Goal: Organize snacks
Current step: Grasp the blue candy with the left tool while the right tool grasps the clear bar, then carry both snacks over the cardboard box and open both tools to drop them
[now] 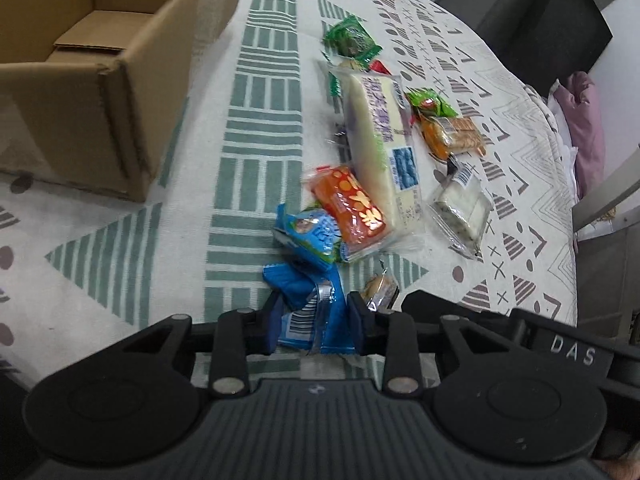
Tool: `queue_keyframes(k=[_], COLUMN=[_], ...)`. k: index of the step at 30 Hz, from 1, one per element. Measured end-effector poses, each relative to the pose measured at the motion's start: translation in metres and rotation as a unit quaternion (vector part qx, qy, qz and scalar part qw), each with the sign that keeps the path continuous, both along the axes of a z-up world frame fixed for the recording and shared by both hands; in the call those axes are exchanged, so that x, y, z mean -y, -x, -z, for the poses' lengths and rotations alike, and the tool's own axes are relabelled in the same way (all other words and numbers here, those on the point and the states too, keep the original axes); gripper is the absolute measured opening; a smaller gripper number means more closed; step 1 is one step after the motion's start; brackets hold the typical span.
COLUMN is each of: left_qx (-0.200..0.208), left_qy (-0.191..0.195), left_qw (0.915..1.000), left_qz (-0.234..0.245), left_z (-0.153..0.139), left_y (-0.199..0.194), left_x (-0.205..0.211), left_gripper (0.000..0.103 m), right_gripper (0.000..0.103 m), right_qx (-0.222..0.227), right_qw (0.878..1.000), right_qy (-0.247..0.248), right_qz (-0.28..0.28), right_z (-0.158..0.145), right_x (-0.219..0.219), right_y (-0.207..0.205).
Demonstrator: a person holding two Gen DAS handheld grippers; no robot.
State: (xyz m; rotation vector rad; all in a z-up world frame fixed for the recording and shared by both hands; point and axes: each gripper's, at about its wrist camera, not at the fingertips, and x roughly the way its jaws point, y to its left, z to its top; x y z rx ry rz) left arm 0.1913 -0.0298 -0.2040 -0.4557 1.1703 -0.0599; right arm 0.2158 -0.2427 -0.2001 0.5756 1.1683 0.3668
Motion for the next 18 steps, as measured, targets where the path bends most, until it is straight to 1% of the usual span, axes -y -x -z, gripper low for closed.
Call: queue_keyframes(k=[5, 6, 8, 11, 12, 13, 14, 15, 16, 18], left_qx=[0.005, 0.005, 0.008, 0.011, 0.011, 0.011, 0.011, 0.013, 0.017, 0.026], left_qy=[-0.003, -0.006, -0.012, -0.015, -0.015, -0.016, -0.020, -0.022, -0.024, -0.025], left_qw=[0.9999, 0.9999, 0.9997, 0.9995, 0.9995, 0.9994, 0.9993, 0.9992, 0.9991, 0.9988], left_qz=[-0.011, -0.013, -0.018, -0.025, -0.026, -0.028, -0.029, -0.030, -0.031, -0.033], left_z=[-0.005, -0.007, -0.009, -0.013, -0.014, -0.016, -0.018, -0.020, -0.023, -0.030], left_y=[0.008, 0.009, 0.012, 0.016, 0.017, 0.017, 0.018, 0.019, 0.020, 0.024], left_x=[-0.011, -0.013, -0.017, -0.024, -0.026, -0.028, -0.029, -0.030, -0.032, -0.035], left_gripper=[0.033, 0.033, 0.033, 0.033, 0.033, 0.033, 0.033, 0.033, 0.033, 0.033], right_gripper=[0.045, 0.047, 0.052, 0.054, 0.051, 0.045, 0.020, 0.018, 0.017, 0.017], right_qx=[-0.006, -0.008, -0.009, -0.005, -0.002, 0.003, 0.003, -0.004, -0.004, 0.012], right_qw=[1.000, 1.000, 1.000, 1.000, 1.000, 0.999, 0.999, 0.999, 1.000, 1.000], right_qy=[-0.009, -0.011, -0.001, 0.018, 0.024, 0.032, 0.037, 0.033, 0.027, 0.027], right_qz=[-0.006, -0.004, -0.003, -0.011, -0.014, -0.016, -0.018, -0.015, -0.008, -0.004], right_z=[0.003, 0.004, 0.005, 0.008, 0.008, 0.007, 0.008, 0.010, 0.010, 0.003], right_x=[-0.010, -0.012, -0.017, -0.031, -0.035, -0.038, -0.039, -0.037, -0.035, -0.031], right_y=[-0.002, -0.002, -0.004, -0.006, -0.007, -0.007, -0.008, -0.008, -0.007, -0.003])
